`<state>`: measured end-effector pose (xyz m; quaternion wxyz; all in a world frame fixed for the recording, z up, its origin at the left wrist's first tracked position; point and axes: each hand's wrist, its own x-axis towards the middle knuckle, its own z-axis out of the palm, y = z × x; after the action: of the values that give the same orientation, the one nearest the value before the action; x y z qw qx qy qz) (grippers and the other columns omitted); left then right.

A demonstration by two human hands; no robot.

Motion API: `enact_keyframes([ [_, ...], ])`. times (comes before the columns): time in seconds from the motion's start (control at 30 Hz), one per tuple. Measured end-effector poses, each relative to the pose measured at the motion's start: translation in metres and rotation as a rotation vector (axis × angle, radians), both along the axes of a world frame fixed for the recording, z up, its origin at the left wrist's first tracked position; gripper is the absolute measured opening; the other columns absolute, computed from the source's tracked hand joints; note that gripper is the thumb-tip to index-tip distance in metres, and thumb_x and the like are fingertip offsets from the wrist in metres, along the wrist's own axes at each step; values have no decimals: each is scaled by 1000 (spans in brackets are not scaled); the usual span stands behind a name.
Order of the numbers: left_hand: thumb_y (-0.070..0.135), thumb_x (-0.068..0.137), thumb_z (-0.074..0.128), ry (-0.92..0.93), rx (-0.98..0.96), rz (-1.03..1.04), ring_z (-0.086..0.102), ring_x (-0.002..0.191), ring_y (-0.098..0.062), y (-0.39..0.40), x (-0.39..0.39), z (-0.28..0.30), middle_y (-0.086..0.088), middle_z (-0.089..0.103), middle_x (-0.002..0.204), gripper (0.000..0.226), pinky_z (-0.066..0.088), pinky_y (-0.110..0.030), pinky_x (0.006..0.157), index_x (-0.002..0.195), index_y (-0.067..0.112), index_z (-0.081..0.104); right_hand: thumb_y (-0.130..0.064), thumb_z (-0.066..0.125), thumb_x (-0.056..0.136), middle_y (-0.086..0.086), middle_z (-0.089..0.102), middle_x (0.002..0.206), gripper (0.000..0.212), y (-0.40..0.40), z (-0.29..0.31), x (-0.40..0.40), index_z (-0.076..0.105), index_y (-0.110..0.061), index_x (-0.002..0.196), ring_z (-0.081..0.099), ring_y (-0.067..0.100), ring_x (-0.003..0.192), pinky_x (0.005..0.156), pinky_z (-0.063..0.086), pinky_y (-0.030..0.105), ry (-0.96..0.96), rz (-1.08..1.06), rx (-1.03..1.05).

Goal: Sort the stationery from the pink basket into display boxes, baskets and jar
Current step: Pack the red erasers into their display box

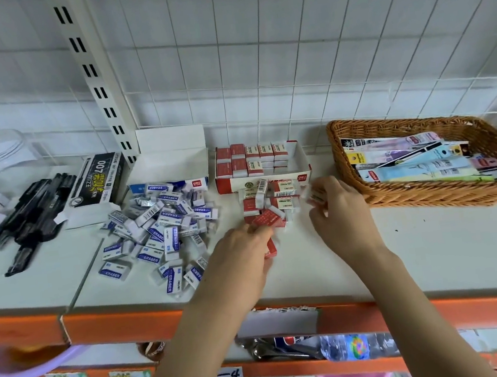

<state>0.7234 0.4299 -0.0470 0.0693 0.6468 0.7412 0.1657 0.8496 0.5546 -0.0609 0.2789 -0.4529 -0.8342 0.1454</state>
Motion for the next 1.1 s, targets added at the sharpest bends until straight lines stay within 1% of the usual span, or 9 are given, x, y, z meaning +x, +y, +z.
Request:
enact_keyframes([
  [0.1,26,92,57,12,4,5,57,104,-9,-4,-5,6,8,60,119,29,41,-20,88,120,28,52,4,52,81,16,61,116,45,5,10,-10,53,-3,125,52,34,105,84,44,38,-58,120,41],
  [0.2,25,92,56,-4,20,13,56,103,-9,-7,-14,10,8,59,119,34,40,-18,84,125,26,50,0,52,86,14,58,121,39,13,14,-21,54,-5,125,50,32,109,85,44,35,-138,203,30],
  [0.33,25,92,56,-36,59,79,53,112,-12,-7,-26,16,3,56,128,45,40,-22,92,135,20,45,-11,53,89,9,52,128,36,21,12,-28,49,-9,125,45,28,114,91,41,33,-291,242,0],
  [0.43,24,91,57,-60,131,135,51,116,-13,-1,-30,22,2,56,129,46,37,-21,96,135,17,47,-18,54,90,7,47,130,37,21,16,-26,45,-11,125,41,26,117,95,39,32,-346,239,-21],
  [0.6,21,90,59,-131,201,192,56,95,-12,29,-28,36,1,64,110,26,36,-17,74,115,15,62,-25,57,90,9,53,120,33,18,18,-19,48,-9,118,50,25,109,89,46,33,-317,166,-87],
  [0.7,23,90,59,-105,158,217,58,100,-16,56,-25,37,-1,63,112,26,37,-19,75,114,12,61,-27,59,89,9,57,112,32,17,20,-13,54,-8,114,58,26,98,82,51,36,-315,128,-126],
  [0.87,19,92,57,-41,69,88,56,106,-17,79,-17,26,-2,61,116,30,34,-17,75,122,13,54,-21,60,88,9,64,101,23,16,16,-2,59,-7,106,58,23,85,67,46,27,-263,115,-144],
  [0.93,16,93,56,-7,62,97,56,108,-16,77,-20,21,-2,59,120,36,34,-18,77,128,13,48,-19,60,87,8,66,102,24,15,15,1,59,-8,108,61,24,88,70,49,30,-236,114,-152],
  [1.1,13,93,55,-43,-10,184,58,104,-17,64,-41,14,-4,60,120,37,40,-23,78,128,12,45,-24,62,87,3,66,103,25,14,15,2,58,-12,108,62,22,88,73,53,31,-240,95,-162],
])
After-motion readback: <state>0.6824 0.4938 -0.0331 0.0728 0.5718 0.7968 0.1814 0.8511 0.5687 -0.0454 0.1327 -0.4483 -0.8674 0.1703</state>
